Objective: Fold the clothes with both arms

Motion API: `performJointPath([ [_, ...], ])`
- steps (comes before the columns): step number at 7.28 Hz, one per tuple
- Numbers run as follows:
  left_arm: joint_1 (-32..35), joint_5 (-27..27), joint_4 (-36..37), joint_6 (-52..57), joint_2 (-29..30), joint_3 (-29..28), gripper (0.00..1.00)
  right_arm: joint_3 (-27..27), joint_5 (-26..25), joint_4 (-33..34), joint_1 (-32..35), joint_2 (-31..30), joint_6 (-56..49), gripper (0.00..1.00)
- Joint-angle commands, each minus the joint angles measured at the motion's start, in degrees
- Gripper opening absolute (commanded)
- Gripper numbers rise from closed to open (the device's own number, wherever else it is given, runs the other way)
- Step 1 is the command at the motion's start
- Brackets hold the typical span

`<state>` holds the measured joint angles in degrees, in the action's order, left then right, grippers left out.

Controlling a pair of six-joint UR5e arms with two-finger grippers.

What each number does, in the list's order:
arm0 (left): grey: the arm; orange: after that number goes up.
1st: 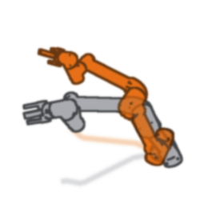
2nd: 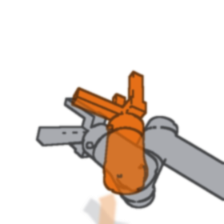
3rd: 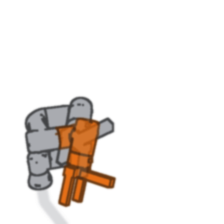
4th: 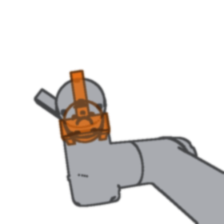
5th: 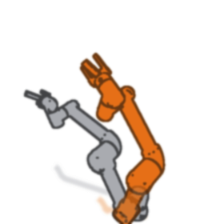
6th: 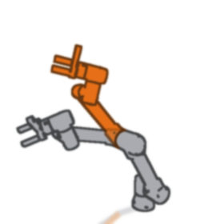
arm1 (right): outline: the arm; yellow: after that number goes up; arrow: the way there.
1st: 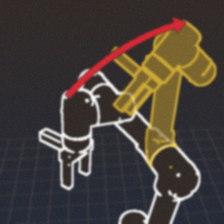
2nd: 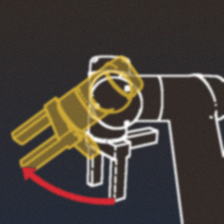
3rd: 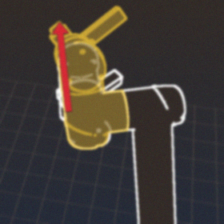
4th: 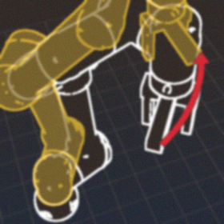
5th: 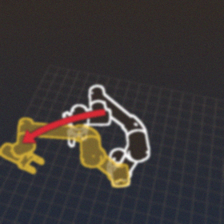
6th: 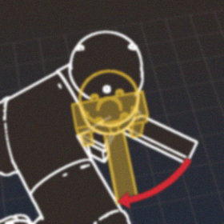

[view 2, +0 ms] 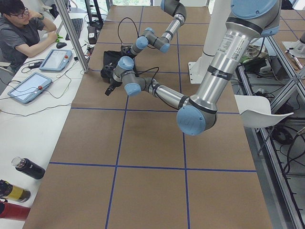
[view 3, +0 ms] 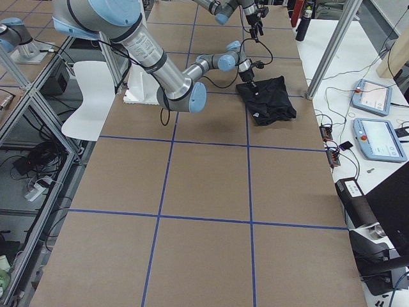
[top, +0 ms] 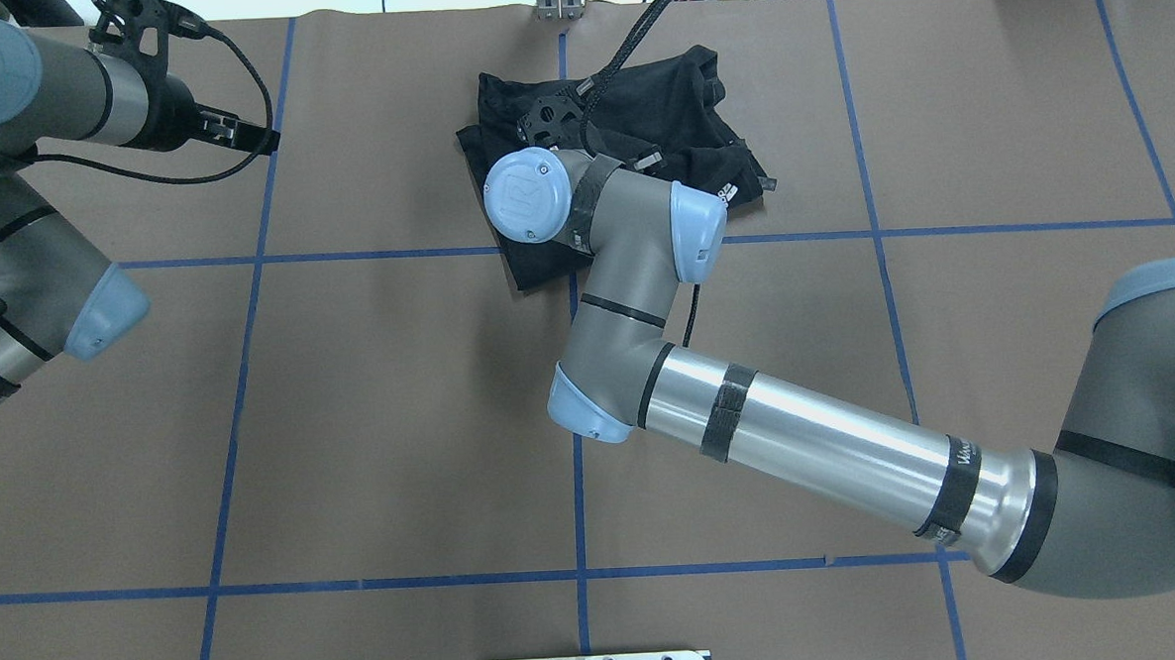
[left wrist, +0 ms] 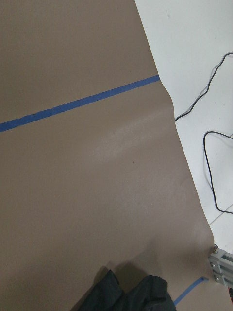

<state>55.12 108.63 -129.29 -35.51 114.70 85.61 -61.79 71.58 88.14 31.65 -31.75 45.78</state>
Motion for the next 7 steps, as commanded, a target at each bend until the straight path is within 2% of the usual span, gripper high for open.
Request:
performJointPath([
  [1, 0.0, 0.0, 0.0, 0.0, 0.0, 0.1, 1.00, 0.4, -0.2, -0.7, 2.6, 0.1, 0.4, 0.00],
  [2, 0.1, 0.0, 0.0, 0.0, 0.0, 0.1, 1.00, 1.9, -0.1, -4.3, 4.7, 0.5, 0.3, 0.00],
  [3, 0.1, 0.0, 0.0, 0.0, -0.1, 0.4, 1.00, 7.2, -0.2, -13.8, 5.9, 0.8, 0.4, 0.00],
  [5, 0.1, 0.0, 0.1, 0.0, -0.1, 0.5, 1.00, 8.8, 0.6, -15.2, 6.2, 3.0, 0.8, 0.00],
  [6, 0.2, 0.0, 0.1, 0.0, -0.1, 0.5, 1.00, 7.7, 3.6, -12.2, 6.1, 4.1, 3.1, 0.28],
  [7, 0.2, 0.0, 0.1, 0.0, -0.1, 0.5, 1.00, 4.4, 5.1, -5.9, 5.3, 4.1, 5.9, 0.87],
])
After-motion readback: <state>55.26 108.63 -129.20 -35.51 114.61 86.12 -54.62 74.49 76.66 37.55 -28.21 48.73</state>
